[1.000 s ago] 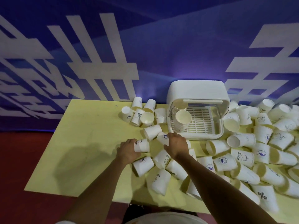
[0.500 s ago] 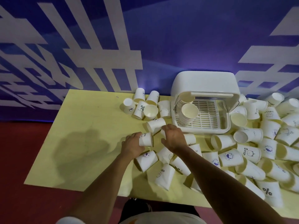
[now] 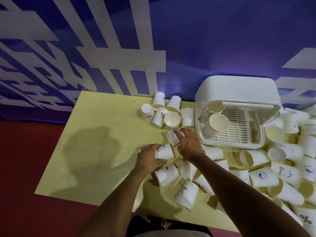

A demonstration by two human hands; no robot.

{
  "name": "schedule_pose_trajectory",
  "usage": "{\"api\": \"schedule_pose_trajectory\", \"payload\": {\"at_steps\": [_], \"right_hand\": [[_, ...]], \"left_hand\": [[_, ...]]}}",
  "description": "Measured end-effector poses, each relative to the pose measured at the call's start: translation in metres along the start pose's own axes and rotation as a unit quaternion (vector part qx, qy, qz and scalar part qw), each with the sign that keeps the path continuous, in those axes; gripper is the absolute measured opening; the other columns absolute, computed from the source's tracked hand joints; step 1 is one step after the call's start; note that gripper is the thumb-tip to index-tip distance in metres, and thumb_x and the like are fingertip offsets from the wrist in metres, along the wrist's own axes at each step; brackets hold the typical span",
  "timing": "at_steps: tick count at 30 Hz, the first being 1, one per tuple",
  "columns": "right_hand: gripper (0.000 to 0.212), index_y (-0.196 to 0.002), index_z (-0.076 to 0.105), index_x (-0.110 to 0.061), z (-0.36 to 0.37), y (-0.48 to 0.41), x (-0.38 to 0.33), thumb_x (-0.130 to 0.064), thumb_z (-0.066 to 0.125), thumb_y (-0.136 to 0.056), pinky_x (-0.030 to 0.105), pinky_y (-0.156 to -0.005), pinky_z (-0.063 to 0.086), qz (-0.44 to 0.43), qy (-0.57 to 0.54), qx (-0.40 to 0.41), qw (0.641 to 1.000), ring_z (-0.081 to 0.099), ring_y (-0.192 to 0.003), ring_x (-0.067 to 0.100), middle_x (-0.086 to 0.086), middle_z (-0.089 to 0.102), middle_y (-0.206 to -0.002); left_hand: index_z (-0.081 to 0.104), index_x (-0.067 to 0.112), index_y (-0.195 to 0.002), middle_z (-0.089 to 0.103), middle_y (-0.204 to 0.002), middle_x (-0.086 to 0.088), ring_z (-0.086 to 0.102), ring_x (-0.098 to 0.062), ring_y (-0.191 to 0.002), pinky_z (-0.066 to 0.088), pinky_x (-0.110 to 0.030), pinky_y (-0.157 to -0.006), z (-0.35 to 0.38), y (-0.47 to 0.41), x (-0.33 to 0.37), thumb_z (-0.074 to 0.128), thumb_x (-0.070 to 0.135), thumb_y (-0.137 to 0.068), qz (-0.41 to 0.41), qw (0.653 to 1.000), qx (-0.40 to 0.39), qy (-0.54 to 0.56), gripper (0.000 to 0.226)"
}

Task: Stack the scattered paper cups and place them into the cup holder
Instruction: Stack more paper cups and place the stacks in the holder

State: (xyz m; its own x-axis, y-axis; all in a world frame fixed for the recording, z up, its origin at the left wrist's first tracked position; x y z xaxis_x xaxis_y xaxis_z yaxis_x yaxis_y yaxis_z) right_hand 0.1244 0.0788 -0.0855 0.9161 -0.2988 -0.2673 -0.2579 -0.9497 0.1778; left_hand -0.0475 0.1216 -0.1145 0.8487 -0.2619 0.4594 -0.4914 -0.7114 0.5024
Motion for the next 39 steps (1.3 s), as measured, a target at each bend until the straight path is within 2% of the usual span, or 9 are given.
{"api": "schedule_pose_trajectory", "payload": {"at_steps": [4,11,17,21,23,26,29,34,39], "right_hand": [[0.062,-0.146,0.044,-0.022,0.001,-0.008,-0.003,-0.011,0.057,-0.086,0.045,-0.103,0.039,-0.002,0.026,-0.006,1.0,0.043,-0.129,0.033,0.014,0.047,-0.141],[0.054,-0.134,0.055,-0.011,0.004,-0.015,-0.005,-0.014,0.063,-0.081,0.047,-0.093,0.043,0.018,0.032,0.014,0.999,0.051,-0.113,0.038,0.019,0.055,-0.126],[0.051,-0.128,0.055,-0.01,0.008,-0.016,-0.008,-0.014,0.064,-0.078,0.045,-0.099,0.041,-0.004,0.026,0.032,0.999,0.053,-0.118,0.032,0.011,0.059,-0.124],[0.046,-0.116,0.058,-0.007,0.01,-0.017,-0.011,-0.01,0.064,-0.07,0.045,-0.09,0.045,-0.018,0.03,0.039,0.999,0.057,-0.104,0.034,0.012,0.063,-0.109],[0.05,-0.118,0.057,-0.007,0.013,-0.018,-0.011,-0.01,0.067,-0.07,0.044,-0.091,0.044,-0.019,0.04,0.018,0.999,0.057,-0.103,0.033,0.012,0.062,-0.109],[0.057,-0.131,0.051,-0.01,0.021,-0.02,-0.013,-0.017,0.067,-0.078,0.043,-0.098,0.04,-0.026,0.058,-0.022,0.998,0.053,-0.112,0.031,0.011,0.057,-0.121],[0.058,-0.135,0.047,-0.013,0.025,-0.018,-0.012,-0.022,0.066,-0.081,0.042,-0.099,0.039,-0.027,0.049,-0.032,0.998,0.052,-0.114,0.029,0.009,0.056,-0.125],[0.061,-0.13,0.053,-0.01,0.012,-0.012,-0.013,-0.031,0.072,-0.077,0.043,-0.089,0.048,-0.003,-0.071,0.016,0.997,0.056,-0.104,0.033,0.012,0.061,-0.114],[0.07,-0.137,0.047,-0.01,-0.015,0.002,-0.015,-0.035,0.075,-0.078,0.046,-0.089,0.052,0.006,-0.201,0.081,0.976,0.055,-0.109,0.031,0.011,0.059,-0.121]], "left_hand": [[0.039,0.03,-0.147,0.05,-0.145,0.003,0.041,-0.024,-0.134,0.034,-0.037,-0.107,0.005,-0.003,0.003,0.072,0.041,-0.082,0.016,1.0,-0.009,0.006,0.074],[0.044,0.027,-0.144,0.055,-0.139,0.003,0.047,-0.023,-0.128,0.038,-0.036,-0.106,0.005,-0.001,-0.009,0.071,0.04,-0.081,0.006,0.999,-0.007,0.032,0.07],[0.049,0.024,-0.139,0.059,-0.131,0.004,0.054,-0.019,-0.119,0.046,-0.039,-0.101,-0.001,0.004,-0.027,0.07,0.044,-0.074,-0.035,0.995,-0.005,0.095,0.071],[0.053,0.022,-0.135,0.061,-0.123,0.004,0.059,-0.018,-0.111,0.049,-0.035,-0.096,-0.005,0.005,-0.03,0.075,0.038,-0.075,-0.044,0.993,0.014,0.112,0.065],[0.054,0.021,-0.134,0.061,-0.122,0.003,0.059,-0.017,-0.108,0.049,-0.033,-0.094,-0.007,0.005,-0.03,0.075,0.037,-0.076,-0.046,0.992,0.021,0.116,0.064],[0.054,0.02,-0.134,0.061,-0.122,0.002,0.059,-0.017,-0.107,0.049,-0.032,-0.091,-0.006,0.006,-0.031,0.076,0.035,-0.077,-0.048,0.991,0.025,0.121,0.063],[0.052,0.02,-0.136,0.061,-0.124,0.002,0.059,-0.017,-0.107,0.049,-0.031,-0.091,-0.005,0.008,-0.036,0.075,0.035,-0.077,-0.055,0.99,0.029,0.124,0.064],[0.053,0.017,-0.134,0.061,-0.121,0.001,0.059,-0.018,-0.102,0.048,-0.028,-0.084,-0.006,0.015,-0.05,0.075,0.033,-0.079,-0.087,0.983,0.049,0.152,0.061],[0.055,0.015,-0.127,0.064,-0.112,-0.001,0.063,-0.019,-0.092,0.045,-0.027,-0.072,-0.01,0.022,-0.049,0.075,0.03,-0.08,-0.118,0.967,0.075,0.212,0.053]]}}
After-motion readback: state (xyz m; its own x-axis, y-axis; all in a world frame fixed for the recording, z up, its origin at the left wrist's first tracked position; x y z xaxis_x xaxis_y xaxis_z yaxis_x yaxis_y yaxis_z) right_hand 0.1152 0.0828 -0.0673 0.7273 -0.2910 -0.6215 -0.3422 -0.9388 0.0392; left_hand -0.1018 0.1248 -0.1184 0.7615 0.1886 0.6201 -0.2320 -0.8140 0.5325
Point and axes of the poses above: each hand's wrist, its own y-axis away from the middle knuckle, its own z-axis out of the palm, x = y × z, the point moved 8 cm from there along -y, towards the middle knuckle
